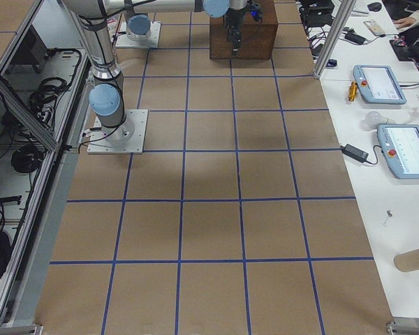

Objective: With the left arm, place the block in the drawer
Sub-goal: 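Move the left gripper down beside the cabinet to the white drawer handle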

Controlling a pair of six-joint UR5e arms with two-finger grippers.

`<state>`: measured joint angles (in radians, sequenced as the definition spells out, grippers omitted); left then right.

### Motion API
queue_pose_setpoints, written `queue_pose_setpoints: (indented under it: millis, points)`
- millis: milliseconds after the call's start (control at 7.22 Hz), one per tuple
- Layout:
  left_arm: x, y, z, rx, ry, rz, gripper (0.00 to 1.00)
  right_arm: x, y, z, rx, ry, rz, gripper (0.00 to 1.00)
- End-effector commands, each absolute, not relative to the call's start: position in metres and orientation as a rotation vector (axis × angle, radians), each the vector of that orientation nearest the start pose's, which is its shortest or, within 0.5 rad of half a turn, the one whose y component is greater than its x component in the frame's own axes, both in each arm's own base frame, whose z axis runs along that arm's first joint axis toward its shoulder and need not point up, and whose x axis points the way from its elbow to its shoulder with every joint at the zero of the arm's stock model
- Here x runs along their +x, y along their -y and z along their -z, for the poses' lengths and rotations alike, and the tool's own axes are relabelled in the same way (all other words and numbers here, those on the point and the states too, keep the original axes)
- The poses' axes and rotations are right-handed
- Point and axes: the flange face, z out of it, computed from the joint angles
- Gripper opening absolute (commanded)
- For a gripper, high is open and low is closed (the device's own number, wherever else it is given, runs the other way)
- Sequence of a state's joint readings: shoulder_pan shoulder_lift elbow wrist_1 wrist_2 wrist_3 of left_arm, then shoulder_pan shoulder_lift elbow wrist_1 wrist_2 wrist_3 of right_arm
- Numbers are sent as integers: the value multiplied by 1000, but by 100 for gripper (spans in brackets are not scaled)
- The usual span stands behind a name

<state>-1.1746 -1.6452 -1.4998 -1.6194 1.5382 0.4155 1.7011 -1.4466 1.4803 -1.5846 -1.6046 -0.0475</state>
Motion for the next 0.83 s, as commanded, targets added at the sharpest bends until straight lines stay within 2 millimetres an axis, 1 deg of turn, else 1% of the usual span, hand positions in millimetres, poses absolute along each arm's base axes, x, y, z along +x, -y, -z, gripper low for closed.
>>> queue_pose_setpoints:
  millis: [0, 138, 277, 415, 554, 692]
  points:
    - [157, 545, -434, 5, -3215, -117, 100, 199, 521, -469, -283, -3163, -29, 100]
    - [170, 557, -416, 120, -3219, -115, 100, 200, 521, -469, -283, -3162, -30, 100]
    - [174, 563, -399, 125, -3235, -148, 100, 199, 521, -469, -283, -3163, -29, 100]
    - [175, 568, -387, 151, -3258, -158, 100, 199, 521, -469, -280, -3164, -29, 100]
    - [172, 575, -373, 248, -3319, -127, 100, 199, 521, -469, -280, -3164, -29, 100]
    - [168, 583, -360, 291, -3399, -80, 100, 199, 521, -469, -280, -3164, -29, 100]
